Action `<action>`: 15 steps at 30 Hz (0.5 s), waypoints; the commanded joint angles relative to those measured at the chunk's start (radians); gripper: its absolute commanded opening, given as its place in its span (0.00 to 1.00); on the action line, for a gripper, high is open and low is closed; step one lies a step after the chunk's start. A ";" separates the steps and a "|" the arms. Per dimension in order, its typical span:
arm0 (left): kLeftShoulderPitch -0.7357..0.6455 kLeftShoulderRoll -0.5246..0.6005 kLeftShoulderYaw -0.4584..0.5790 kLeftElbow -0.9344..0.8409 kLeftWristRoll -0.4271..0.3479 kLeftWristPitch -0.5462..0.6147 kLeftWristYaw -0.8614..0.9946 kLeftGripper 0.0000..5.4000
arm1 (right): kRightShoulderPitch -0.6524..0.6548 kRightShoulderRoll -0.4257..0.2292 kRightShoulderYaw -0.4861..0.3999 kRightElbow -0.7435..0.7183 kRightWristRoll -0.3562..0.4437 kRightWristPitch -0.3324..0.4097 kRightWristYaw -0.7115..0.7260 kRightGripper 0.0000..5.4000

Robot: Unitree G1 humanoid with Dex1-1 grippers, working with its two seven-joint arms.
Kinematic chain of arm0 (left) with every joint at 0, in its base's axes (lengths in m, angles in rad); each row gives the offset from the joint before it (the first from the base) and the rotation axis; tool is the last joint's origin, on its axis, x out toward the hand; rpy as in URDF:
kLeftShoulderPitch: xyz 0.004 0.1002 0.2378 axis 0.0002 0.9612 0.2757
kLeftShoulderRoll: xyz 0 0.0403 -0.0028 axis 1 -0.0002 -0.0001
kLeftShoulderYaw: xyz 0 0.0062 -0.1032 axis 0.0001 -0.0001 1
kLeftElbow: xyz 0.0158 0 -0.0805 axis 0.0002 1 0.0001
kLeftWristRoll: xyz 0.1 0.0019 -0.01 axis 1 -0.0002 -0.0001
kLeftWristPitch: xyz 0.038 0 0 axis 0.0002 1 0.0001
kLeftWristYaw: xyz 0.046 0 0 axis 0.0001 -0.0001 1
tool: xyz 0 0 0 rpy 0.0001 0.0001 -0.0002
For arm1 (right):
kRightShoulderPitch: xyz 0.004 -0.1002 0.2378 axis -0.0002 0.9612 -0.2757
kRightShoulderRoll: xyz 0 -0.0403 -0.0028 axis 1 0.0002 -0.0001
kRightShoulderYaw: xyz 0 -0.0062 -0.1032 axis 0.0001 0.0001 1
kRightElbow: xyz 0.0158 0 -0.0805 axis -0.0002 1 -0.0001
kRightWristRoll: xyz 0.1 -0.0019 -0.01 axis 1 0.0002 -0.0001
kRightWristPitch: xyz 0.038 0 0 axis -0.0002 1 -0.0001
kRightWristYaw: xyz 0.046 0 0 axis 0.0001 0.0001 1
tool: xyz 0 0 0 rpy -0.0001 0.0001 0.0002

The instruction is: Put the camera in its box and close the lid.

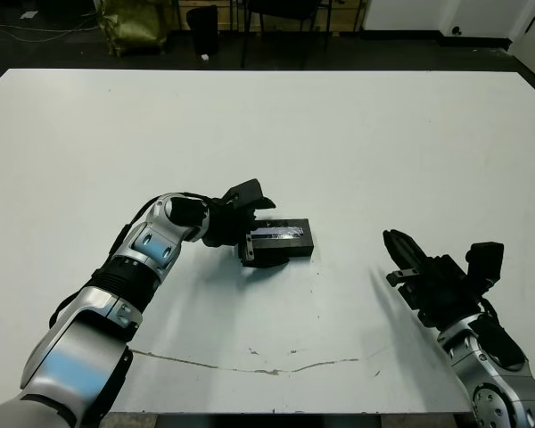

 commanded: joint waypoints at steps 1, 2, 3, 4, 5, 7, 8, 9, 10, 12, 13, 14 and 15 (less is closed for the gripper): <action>0.003 -0.006 0.001 0.016 -0.011 0.050 -0.026 1.00 | 0.008 -0.002 -0.003 0.045 -0.004 -0.028 0.028 0.00; 0.003 -0.004 0.008 0.015 -0.018 0.054 -0.033 1.00 | 0.010 -0.002 -0.002 0.036 -0.003 -0.021 0.023 0.00; 0.004 -0.001 0.014 0.012 -0.024 0.054 -0.039 1.00 | 0.011 -0.002 -0.002 0.030 0.000 -0.016 0.022 0.00; 0.005 0.002 0.019 0.008 -0.028 0.057 -0.043 1.00 | 0.010 -0.004 -0.001 0.043 -0.007 -0.038 0.033 0.00; 0.008 0.007 0.023 0.003 -0.029 0.055 -0.044 1.00 | 0.009 -0.006 0.001 0.048 -0.017 -0.039 0.027 0.00; 0.012 0.015 0.029 -0.003 -0.032 0.053 -0.048 1.00 | 0.008 -0.005 0.000 0.051 -0.023 -0.031 0.018 0.00; 0.016 0.020 0.033 -0.006 -0.036 0.053 -0.052 1.00 | 0.006 -0.001 -0.003 0.052 -0.013 -0.028 0.022 0.00; 0.022 0.029 0.037 -0.011 -0.039 0.050 -0.058 1.00 | 0.006 -0.003 -0.003 0.051 -0.015 -0.029 0.024 0.00; 0.028 0.039 0.041 -0.015 -0.043 0.048 -0.065 1.00 | 0.006 -0.004 -0.003 0.047 -0.015 -0.025 0.022 0.00; 0.036 0.055 0.046 -0.015 -0.048 0.039 -0.080 1.00 | 0.008 -0.007 0.001 0.026 -0.023 -0.008 0.007 0.00; 0.038 0.064 0.047 -0.011 -0.049 0.030 -0.091 1.00 | 0.008 -0.007 -0.001 0.025 -0.017 -0.007 0.011 0.00; 0.039 0.072 0.048 -0.007 -0.053 0.037 -0.103 1.00 | 0.007 -0.008 -0.002 0.020 -0.012 0.002 0.008 0.00; 0.041 0.079 0.049 -0.003 -0.052 0.037 -0.111 1.00 | 0.006 -0.008 -0.003 0.014 -0.008 0.012 0.004 0.00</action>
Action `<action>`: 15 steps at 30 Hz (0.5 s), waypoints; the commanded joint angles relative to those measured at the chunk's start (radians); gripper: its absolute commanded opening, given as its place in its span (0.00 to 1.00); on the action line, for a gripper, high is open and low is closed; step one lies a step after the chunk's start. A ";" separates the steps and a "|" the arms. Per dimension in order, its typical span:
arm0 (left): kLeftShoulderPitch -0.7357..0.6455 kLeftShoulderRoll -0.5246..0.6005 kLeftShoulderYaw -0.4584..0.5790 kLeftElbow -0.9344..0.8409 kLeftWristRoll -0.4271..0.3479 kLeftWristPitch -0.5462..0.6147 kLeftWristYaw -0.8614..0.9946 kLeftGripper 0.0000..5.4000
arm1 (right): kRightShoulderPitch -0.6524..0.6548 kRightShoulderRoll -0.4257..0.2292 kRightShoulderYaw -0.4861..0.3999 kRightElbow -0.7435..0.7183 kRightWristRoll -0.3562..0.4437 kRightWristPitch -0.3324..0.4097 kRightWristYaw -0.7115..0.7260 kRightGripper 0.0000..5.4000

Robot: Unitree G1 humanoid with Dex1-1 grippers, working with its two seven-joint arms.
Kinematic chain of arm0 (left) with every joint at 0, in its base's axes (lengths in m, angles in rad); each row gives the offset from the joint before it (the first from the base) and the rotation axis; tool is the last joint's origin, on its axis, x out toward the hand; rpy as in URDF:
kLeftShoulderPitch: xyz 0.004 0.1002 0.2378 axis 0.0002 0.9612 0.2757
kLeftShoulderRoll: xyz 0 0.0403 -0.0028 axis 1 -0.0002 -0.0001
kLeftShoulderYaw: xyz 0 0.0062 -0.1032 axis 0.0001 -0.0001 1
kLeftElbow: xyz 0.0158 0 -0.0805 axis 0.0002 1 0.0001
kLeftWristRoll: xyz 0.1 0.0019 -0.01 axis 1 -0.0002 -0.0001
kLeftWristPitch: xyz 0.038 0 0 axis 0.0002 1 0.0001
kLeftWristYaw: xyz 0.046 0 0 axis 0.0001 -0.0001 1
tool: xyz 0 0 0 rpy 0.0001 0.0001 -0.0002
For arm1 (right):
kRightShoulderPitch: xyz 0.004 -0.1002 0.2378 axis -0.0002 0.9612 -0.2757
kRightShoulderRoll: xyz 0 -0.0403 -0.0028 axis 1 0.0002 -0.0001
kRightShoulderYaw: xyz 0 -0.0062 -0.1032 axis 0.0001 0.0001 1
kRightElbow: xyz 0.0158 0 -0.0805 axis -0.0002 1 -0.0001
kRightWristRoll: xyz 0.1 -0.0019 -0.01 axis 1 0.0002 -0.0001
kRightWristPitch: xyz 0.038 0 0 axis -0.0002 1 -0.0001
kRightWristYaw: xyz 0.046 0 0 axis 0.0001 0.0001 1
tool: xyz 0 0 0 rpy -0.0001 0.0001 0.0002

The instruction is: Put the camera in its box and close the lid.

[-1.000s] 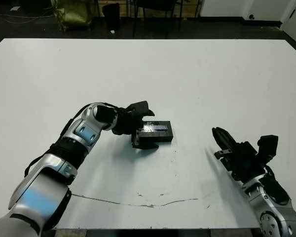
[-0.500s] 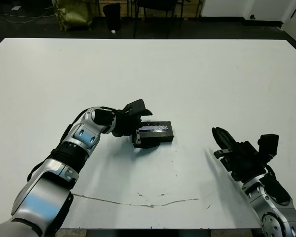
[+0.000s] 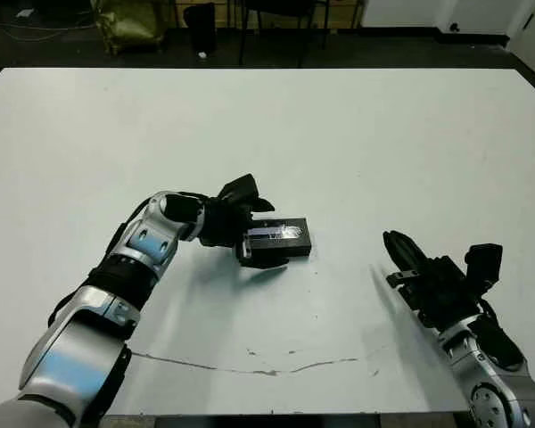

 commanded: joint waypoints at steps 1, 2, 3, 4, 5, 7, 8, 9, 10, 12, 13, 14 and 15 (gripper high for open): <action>0.028 0.040 0.005 0.014 -0.001 -0.001 -0.027 1.00 | 0.007 -0.008 -0.003 -0.014 0.007 0.044 -0.016 0.00; 0.033 0.047 0.007 0.011 -0.002 -0.002 -0.030 1.00 | 0.006 -0.009 -0.002 -0.015 0.001 0.044 -0.017 0.00; 0.039 0.052 0.008 0.008 -0.002 -0.004 -0.031 1.00 | 0.006 -0.011 -0.001 -0.016 -0.002 0.044 -0.017 0.00; 0.045 0.058 0.011 0.004 -0.004 -0.007 -0.033 1.00 | 0.005 -0.011 -0.001 -0.019 -0.003 0.048 -0.018 0.00; 0.051 0.064 0.013 0.001 -0.005 -0.014 -0.034 1.00 | 0.005 -0.009 -0.002 -0.017 -0.001 0.046 -0.017 0.00; 0.060 0.072 0.015 -0.003 -0.003 -0.028 -0.030 1.00 | 0.003 -0.008 -0.004 -0.011 0.001 0.037 -0.009 0.00; 0.065 0.075 0.016 -0.005 -0.004 -0.028 -0.027 1.00 | 0.001 -0.010 -0.005 -0.001 0.000 0.026 0.001 0.00; 0.070 0.078 0.018 -0.006 -0.003 -0.039 -0.024 1.00 | -0.001 -0.010 -0.006 0.006 -0.001 0.021 0.005 0.00; 0.074 0.080 0.020 -0.007 -0.004 -0.047 -0.022 1.00 | -0.001 -0.009 -0.007 0.009 0.000 0.018 0.007 0.00; 0.081 0.082 0.032 -0.008 -0.017 -0.034 -0.024 1.00 | -0.002 -0.007 -0.010 0.018 0.004 0.011 0.014 0.00; 0.084 0.085 0.035 -0.011 -0.018 -0.024 -0.021 1.00 | -0.002 -0.007 -0.011 0.023 0.004 0.006 0.019 0.00; 0.087 0.089 0.035 -0.016 -0.016 -0.024 -0.018 1.00 | -0.002 -0.006 -0.013 0.030 0.007 -0.001 0.026 0.00; 0.091 0.094 0.036 -0.019 -0.014 -0.028 -0.016 1.00 | -0.003 -0.005 -0.014 0.036 0.009 -0.007 0.032 0.00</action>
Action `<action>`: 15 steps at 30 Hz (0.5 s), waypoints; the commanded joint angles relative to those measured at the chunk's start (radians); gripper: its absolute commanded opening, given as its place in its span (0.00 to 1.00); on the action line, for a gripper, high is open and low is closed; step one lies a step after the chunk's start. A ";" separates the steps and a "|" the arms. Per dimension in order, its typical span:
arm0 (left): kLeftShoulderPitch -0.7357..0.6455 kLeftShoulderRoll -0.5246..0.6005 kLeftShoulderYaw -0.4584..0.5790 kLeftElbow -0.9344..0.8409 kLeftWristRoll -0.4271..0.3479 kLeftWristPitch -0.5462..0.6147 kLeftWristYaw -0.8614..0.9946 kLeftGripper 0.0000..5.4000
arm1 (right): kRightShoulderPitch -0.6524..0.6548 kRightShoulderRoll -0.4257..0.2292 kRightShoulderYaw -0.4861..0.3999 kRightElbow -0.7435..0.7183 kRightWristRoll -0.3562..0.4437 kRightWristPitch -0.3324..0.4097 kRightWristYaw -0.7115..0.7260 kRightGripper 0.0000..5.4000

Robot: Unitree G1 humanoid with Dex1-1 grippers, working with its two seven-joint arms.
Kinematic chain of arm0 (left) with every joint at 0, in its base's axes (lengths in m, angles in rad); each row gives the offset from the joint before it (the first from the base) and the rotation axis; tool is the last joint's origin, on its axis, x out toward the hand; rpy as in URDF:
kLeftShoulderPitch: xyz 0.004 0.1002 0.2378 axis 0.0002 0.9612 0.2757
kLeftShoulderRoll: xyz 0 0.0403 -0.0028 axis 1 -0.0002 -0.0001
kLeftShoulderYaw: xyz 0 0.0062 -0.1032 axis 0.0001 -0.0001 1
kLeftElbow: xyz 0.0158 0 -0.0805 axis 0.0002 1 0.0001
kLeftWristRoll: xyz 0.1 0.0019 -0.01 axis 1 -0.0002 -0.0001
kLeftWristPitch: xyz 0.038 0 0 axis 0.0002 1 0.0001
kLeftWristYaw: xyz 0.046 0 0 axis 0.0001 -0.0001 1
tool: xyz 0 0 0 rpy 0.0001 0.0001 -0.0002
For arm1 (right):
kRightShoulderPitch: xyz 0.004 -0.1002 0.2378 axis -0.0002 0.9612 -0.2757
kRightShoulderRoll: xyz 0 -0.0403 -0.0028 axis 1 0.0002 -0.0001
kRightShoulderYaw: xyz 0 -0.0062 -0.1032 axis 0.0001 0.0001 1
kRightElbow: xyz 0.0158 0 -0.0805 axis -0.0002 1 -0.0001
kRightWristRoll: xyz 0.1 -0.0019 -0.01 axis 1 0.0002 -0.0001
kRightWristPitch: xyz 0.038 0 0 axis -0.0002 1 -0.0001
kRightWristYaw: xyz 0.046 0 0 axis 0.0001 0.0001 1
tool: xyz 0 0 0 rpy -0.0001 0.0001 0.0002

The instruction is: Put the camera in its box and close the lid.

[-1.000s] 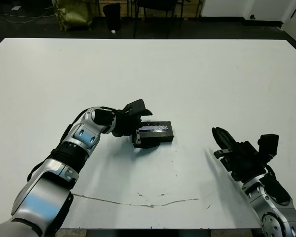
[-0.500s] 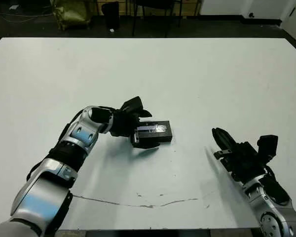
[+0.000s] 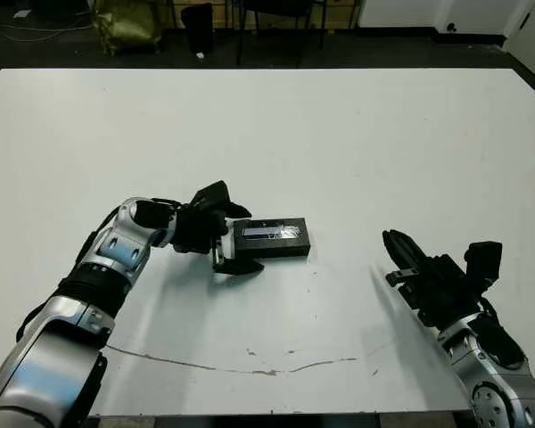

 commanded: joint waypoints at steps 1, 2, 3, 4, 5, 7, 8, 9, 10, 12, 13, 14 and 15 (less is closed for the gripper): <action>0.036 0.028 0.007 -0.009 0.004 0.010 0.007 1.00 | 0.004 -0.003 -0.010 0.028 0.007 -0.016 0.018 0.00; 0.042 0.030 0.016 -0.012 -0.008 0.021 0.002 1.00 | 0.004 -0.003 -0.010 0.028 0.005 -0.017 0.016 0.00; 0.047 0.031 0.025 -0.014 -0.021 0.039 -0.002 1.00 | 0.004 -0.004 -0.010 0.028 0.002 -0.017 0.014 0.00; 0.052 0.034 0.035 -0.016 -0.033 0.060 -0.005 1.00 | 0.004 -0.004 -0.010 0.029 0.002 -0.017 0.012 0.00; 0.061 0.040 0.043 -0.020 -0.039 0.066 -0.006 1.00 | 0.004 -0.004 -0.010 0.033 0.002 -0.027 0.019 0.00; 0.077 0.054 0.054 -0.025 -0.047 0.053 -0.013 1.00 | 0.003 -0.006 -0.009 0.033 -0.003 -0.028 0.016 0.00; 0.086 0.063 0.056 -0.029 -0.048 0.044 -0.015 1.00 | 0.003 -0.007 -0.009 0.031 -0.002 -0.022 0.011 0.00; 0.094 0.072 0.057 -0.037 -0.049 0.040 -0.016 1.00 | 0.004 -0.008 -0.007 0.027 -0.006 -0.019 0.007 0.00; 0.106 0.084 0.058 -0.051 -0.049 0.039 -0.019 1.00 | 0.006 -0.009 -0.004 0.014 -0.012 -0.010 -0.005 0.00; 0.144 0.121 0.061 -0.099 -0.040 0.002 -0.019 1.00 | 0.005 -0.012 -0.003 0.003 -0.004 0.000 -0.003 0.00; 0.160 0.138 0.064 -0.118 -0.042 -0.006 -0.025 1.00 | 0.005 -0.010 -0.005 0.000 0.003 0.008 -0.005 0.00; 0.175 0.154 0.067 -0.134 -0.045 -0.010 -0.031 1.00 | 0.006 -0.008 -0.006 -0.007 0.004 0.016 -0.012 0.00; 0.192 0.174 0.072 -0.148 -0.051 -0.012 -0.042 1.00 | 0.006 -0.010 -0.006 -0.010 0.001 0.019 -0.016 0.00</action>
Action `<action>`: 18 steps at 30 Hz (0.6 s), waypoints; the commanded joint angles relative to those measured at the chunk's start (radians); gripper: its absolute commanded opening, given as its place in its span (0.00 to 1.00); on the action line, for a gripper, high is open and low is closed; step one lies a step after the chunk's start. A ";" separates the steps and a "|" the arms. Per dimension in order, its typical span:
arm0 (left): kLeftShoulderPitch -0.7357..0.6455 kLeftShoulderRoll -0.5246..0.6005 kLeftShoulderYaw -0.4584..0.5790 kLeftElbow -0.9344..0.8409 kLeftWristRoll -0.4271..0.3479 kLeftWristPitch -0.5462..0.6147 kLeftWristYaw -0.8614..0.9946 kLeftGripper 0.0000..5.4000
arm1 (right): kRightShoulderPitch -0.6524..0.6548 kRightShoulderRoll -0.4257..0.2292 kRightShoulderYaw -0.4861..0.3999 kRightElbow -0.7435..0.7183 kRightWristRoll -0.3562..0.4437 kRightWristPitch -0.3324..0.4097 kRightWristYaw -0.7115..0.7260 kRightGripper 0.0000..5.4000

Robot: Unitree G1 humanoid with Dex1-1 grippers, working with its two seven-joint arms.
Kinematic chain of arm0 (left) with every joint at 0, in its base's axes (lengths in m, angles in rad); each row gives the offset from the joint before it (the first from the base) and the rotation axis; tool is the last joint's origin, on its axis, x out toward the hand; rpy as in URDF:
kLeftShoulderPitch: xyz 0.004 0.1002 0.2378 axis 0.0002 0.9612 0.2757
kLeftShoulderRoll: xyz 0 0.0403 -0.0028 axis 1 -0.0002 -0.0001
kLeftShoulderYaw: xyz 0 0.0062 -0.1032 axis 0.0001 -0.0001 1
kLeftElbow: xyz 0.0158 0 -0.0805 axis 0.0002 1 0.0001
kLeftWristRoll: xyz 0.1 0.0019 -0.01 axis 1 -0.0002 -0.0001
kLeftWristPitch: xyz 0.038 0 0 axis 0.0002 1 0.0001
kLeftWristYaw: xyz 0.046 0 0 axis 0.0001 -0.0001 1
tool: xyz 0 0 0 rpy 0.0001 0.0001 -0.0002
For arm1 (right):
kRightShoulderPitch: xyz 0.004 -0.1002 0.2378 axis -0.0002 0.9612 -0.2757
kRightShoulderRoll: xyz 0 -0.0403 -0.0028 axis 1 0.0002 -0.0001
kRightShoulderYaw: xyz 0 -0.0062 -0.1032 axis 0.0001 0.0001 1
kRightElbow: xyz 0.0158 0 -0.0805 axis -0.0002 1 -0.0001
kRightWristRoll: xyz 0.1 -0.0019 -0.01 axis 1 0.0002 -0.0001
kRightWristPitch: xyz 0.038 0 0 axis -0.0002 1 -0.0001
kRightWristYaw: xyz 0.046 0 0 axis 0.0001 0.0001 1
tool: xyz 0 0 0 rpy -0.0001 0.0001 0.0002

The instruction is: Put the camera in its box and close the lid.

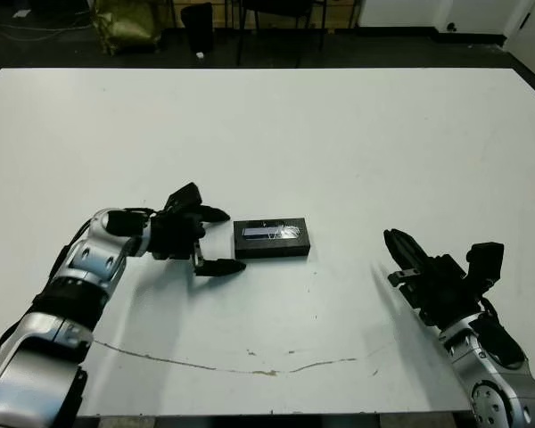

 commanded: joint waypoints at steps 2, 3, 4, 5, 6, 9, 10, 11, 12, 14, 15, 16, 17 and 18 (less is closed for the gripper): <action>0.082 0.092 0.009 -0.047 0.001 -0.017 -0.038 1.00 | 0.010 -0.010 -0.005 0.006 -0.002 0.011 0.002 0.00; 0.094 0.113 0.011 -0.055 -0.004 -0.008 -0.053 1.00 | 0.010 -0.009 -0.005 -0.001 -0.004 0.023 -0.008 0.00; 0.107 0.134 0.015 -0.063 -0.012 -0.003 -0.070 1.00 | 0.011 -0.006 -0.007 -0.011 0.001 0.041 -0.019 0.00; 0.122 0.157 0.018 -0.074 -0.017 -0.002 -0.085 1.00 | 0.012 -0.005 -0.007 -0.013 0.001 0.044 -0.022 0.00; 0.136 0.186 0.020 -0.089 -0.023 0.010 -0.106 1.00 | 0.013 -0.004 -0.006 -0.017 0.000 0.049 -0.028 0.00; 0.179 0.246 0.041 -0.130 -0.051 0.028 -0.140 1.00 | 0.015 -0.011 -0.001 -0.047 -0.002 0.063 -0.037 0.00; 0.196 0.265 0.057 -0.142 -0.074 0.057 -0.152 1.00 | 0.015 -0.013 0.000 -0.058 -0.001 0.070 -0.038 0.00; 0.208 0.281 0.070 -0.154 -0.093 0.085 -0.159 1.00 | 0.015 -0.014 0.000 -0.066 0.002 0.072 -0.036 0.00; 0.219 0.300 0.084 -0.176 -0.110 0.130 -0.159 1.00 | 0.016 -0.015 0.001 -0.082 0.004 0.091 -0.047 0.00; 0.239 0.331 0.119 -0.237 -0.130 0.210 -0.124 1.00 | 0.016 -0.020 0.002 -0.111 0.005 0.124 -0.061 0.00; 0.262 0.328 0.162 -0.279 -0.145 0.230 -0.072 0.98 | 0.016 -0.019 0.004 -0.112 0.000 0.128 -0.064 0.00; 0.287 0.319 0.202 -0.327 -0.157 0.252 -0.015 0.95 | 0.016 -0.017 0.004 -0.106 -0.002 0.124 -0.061 0.00; 0.310 0.307 0.238 -0.377 -0.169 0.278 0.042 0.92 | 0.016 -0.014 0.006 -0.097 -0.003 0.116 -0.056 0.00; 0.333 0.285 0.274 -0.432 -0.182 0.307 0.110 0.88 | 0.014 -0.011 0.005 -0.091 0.006 0.112 -0.048 0.00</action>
